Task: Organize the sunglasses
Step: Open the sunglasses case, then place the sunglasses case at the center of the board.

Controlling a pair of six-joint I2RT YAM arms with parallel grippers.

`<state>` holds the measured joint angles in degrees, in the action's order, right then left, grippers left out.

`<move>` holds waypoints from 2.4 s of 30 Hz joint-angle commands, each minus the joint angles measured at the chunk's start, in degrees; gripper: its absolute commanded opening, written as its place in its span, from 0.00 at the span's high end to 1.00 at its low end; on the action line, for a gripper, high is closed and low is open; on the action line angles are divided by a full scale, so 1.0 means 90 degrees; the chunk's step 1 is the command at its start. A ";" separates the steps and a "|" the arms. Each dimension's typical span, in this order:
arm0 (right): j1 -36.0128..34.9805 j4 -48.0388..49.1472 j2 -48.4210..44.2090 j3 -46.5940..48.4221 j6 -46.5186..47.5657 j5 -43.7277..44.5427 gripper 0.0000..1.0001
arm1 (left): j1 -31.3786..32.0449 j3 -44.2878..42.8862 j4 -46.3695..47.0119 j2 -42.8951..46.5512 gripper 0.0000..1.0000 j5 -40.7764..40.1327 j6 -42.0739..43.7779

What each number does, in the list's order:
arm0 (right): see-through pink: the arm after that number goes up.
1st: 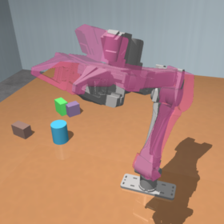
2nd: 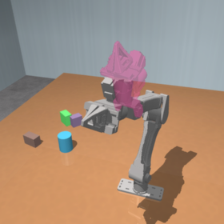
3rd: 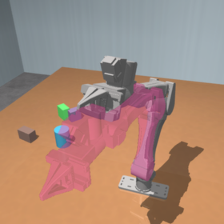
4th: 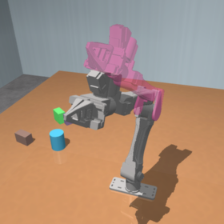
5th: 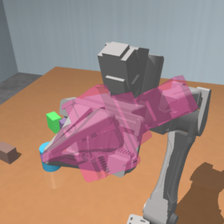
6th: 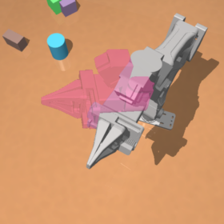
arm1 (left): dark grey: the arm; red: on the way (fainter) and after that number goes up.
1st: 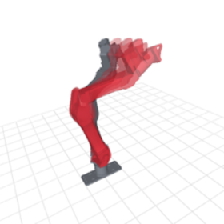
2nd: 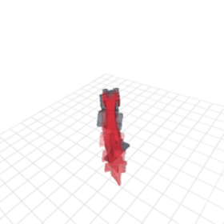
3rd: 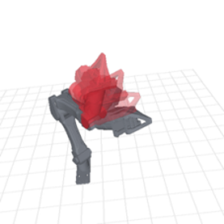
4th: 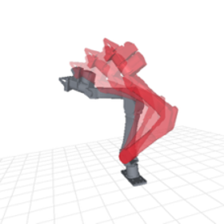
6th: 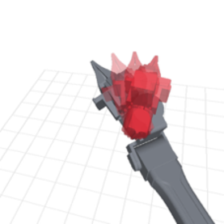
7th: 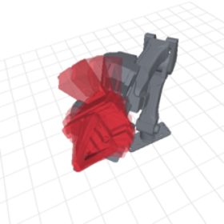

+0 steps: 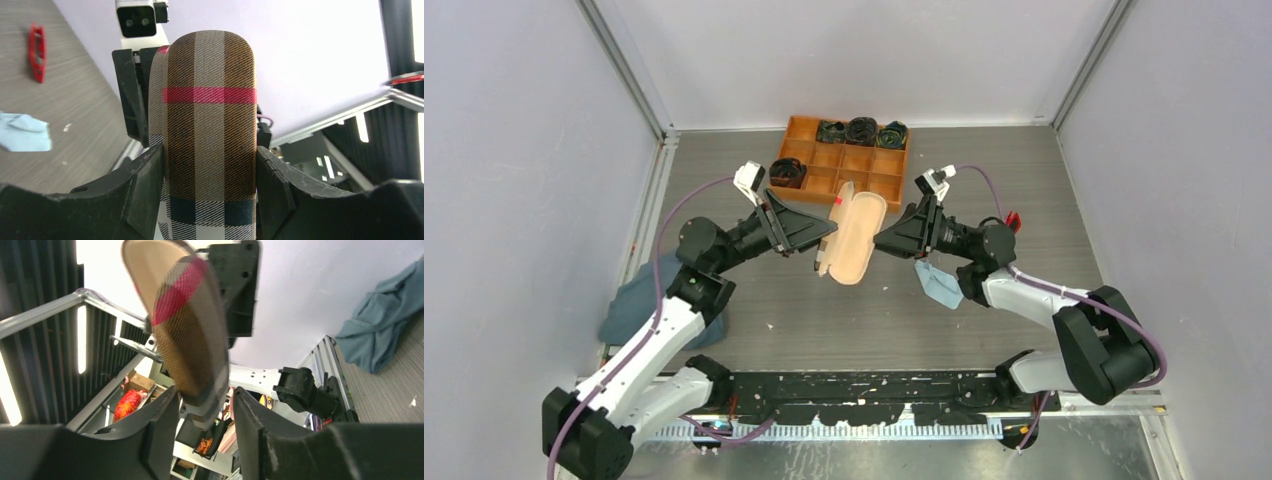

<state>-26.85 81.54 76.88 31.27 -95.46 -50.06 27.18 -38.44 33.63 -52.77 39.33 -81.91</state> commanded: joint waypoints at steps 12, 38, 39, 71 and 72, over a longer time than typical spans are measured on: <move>0.0027 -0.9627 -0.1969 0.1573 0.5539 0.0716 0.32 | 0.0066 -0.0089 -0.3166 0.0701 0.99 -0.0986 0.2140; -0.1205 -0.5942 -0.0963 -0.0337 0.2741 0.3394 0.32 | 0.0056 0.1299 -0.0505 -0.0240 0.99 -0.0881 0.0806; -0.1217 -0.5894 -0.0888 -0.0318 0.2751 0.3373 0.34 | 0.0056 0.1298 -0.0474 -0.0240 0.99 -0.0875 0.0777; -0.1342 -1.3108 -0.0631 0.3370 0.7295 0.5787 0.99 | -0.0684 -0.0174 -0.4986 0.0821 0.01 -0.1342 0.2432; -0.1397 -1.3517 -0.0459 0.3580 0.7532 0.6035 0.99 | -0.0708 -0.0328 -0.5355 0.0922 0.00 -0.1520 0.2590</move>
<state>-38.54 -22.63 69.34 55.86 -41.45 -7.05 22.11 -35.24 0.97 -48.34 29.87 -66.46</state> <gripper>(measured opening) 0.202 0.985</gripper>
